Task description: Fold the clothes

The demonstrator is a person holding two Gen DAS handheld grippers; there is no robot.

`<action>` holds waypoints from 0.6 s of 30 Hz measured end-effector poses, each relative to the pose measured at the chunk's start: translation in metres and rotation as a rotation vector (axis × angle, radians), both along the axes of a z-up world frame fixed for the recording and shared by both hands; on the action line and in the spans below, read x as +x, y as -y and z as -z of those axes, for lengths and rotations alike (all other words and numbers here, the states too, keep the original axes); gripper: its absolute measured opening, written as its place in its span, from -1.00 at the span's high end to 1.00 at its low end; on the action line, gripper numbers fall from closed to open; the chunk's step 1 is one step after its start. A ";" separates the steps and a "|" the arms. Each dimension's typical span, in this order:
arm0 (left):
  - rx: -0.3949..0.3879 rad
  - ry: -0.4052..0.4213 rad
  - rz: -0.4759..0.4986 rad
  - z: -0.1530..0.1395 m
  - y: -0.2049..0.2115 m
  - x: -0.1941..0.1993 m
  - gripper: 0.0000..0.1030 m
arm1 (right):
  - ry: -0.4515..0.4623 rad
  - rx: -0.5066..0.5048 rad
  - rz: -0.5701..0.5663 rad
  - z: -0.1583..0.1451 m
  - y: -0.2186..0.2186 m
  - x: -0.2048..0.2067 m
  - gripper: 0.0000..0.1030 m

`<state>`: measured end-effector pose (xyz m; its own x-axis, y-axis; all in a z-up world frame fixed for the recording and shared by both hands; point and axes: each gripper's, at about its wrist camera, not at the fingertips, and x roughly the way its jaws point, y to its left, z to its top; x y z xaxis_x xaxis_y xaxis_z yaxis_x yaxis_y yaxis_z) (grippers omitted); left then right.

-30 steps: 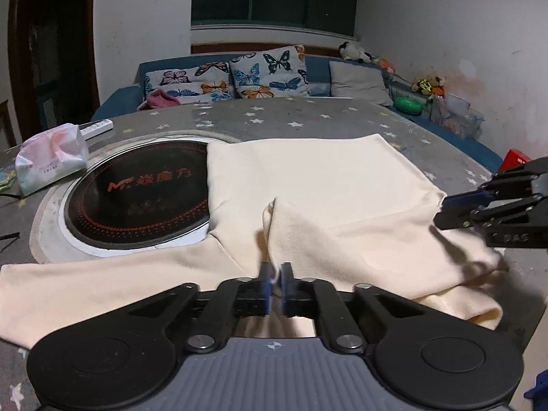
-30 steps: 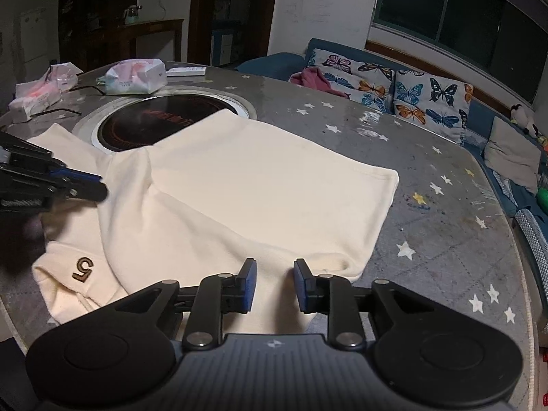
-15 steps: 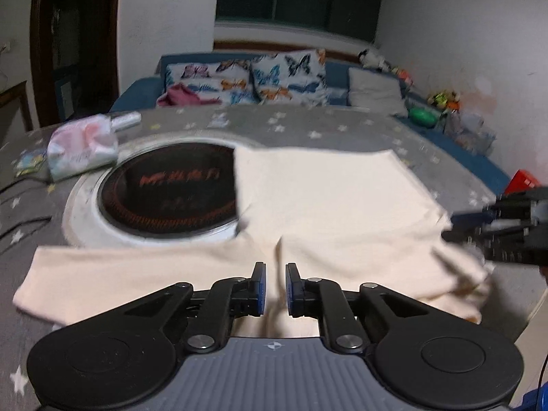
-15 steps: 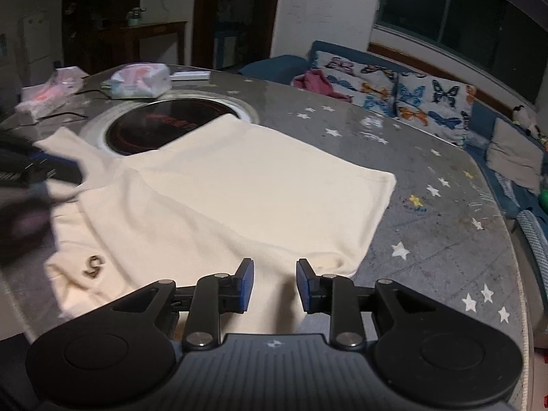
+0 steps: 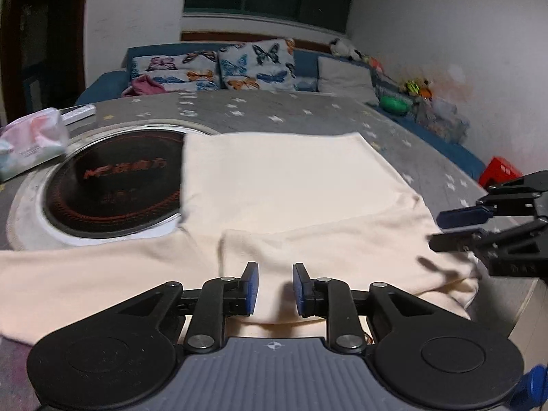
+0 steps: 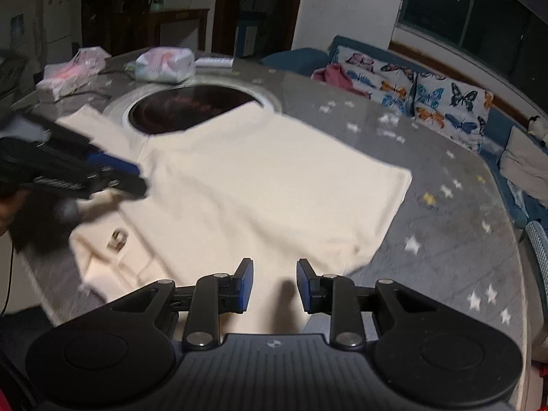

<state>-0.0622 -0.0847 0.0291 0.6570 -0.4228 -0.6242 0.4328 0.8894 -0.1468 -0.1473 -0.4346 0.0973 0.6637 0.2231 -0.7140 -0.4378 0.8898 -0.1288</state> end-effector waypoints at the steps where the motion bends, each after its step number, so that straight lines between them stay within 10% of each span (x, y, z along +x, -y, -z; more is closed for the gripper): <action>1: -0.003 0.006 -0.034 -0.002 -0.009 -0.001 0.30 | 0.003 0.005 0.004 -0.001 0.000 0.006 0.47; 18: 0.039 0.027 -0.769 0.001 -0.171 0.000 0.04 | 0.009 -0.003 -0.016 0.004 -0.019 0.027 0.47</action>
